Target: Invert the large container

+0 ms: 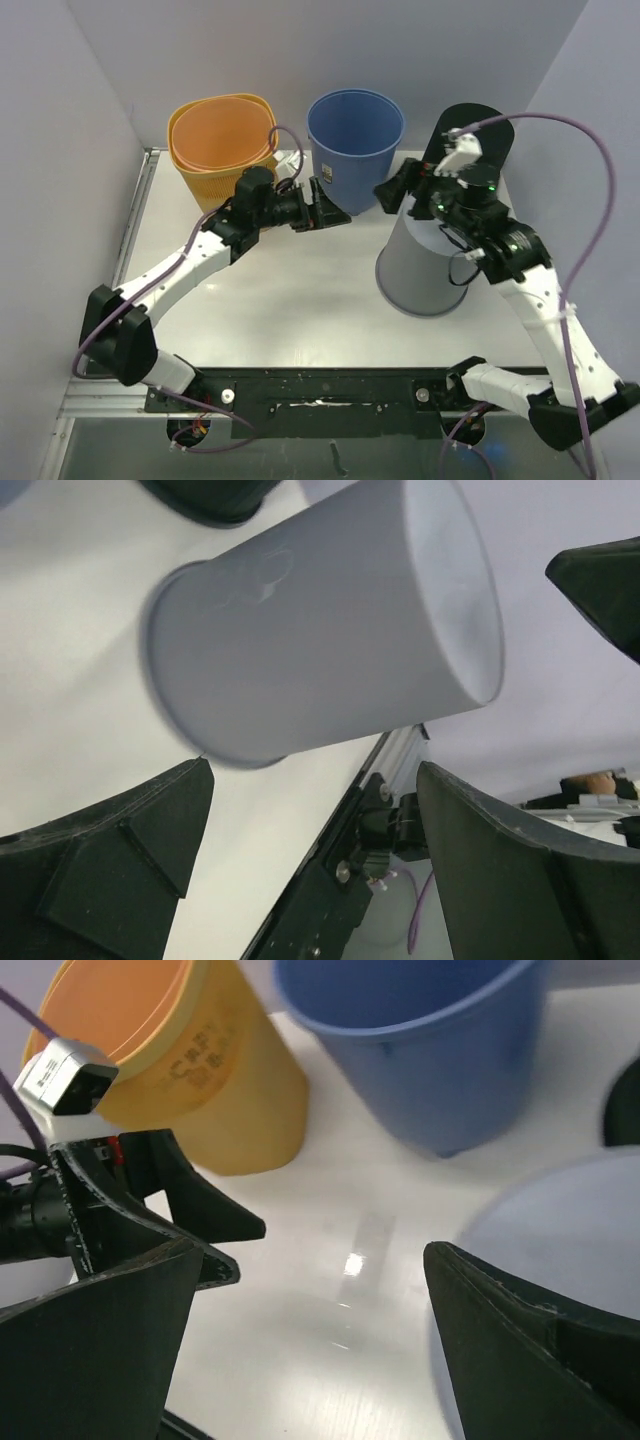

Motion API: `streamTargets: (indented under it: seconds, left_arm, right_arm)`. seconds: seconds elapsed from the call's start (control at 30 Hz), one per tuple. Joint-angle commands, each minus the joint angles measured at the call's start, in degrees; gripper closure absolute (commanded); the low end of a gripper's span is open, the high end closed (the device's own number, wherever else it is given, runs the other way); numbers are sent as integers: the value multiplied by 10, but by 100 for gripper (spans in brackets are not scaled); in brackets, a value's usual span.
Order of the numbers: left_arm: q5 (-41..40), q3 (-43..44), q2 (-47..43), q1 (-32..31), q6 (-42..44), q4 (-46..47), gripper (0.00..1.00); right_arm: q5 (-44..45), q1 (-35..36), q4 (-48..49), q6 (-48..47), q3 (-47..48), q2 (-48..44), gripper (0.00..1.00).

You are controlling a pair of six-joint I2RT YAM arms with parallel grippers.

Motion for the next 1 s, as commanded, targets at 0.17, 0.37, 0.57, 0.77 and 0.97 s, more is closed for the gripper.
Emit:
streamTargets:
  seconds: [0.17,0.37,0.57,0.77,0.97]
  left_arm:
    - [-127,-34,-162,63,90,-141,16]
    - [-168,12,-156,83,135,-186,16]
    - [-177,66,-85,80,156,-150,16]
    - [-198,174,4,77,178,-144,16]
    - [-275,177,29,113,247,-194,16]
  right_arm:
    - [43,80,69,28,18,148,1]
    - [163,19,-26,39,-23,111,2]
    - [152,-26,-26,19,-52,49,2]
    - [120,36,38,-4,-34,48,2]
    - [14,53,127,-4,-33,50,2]
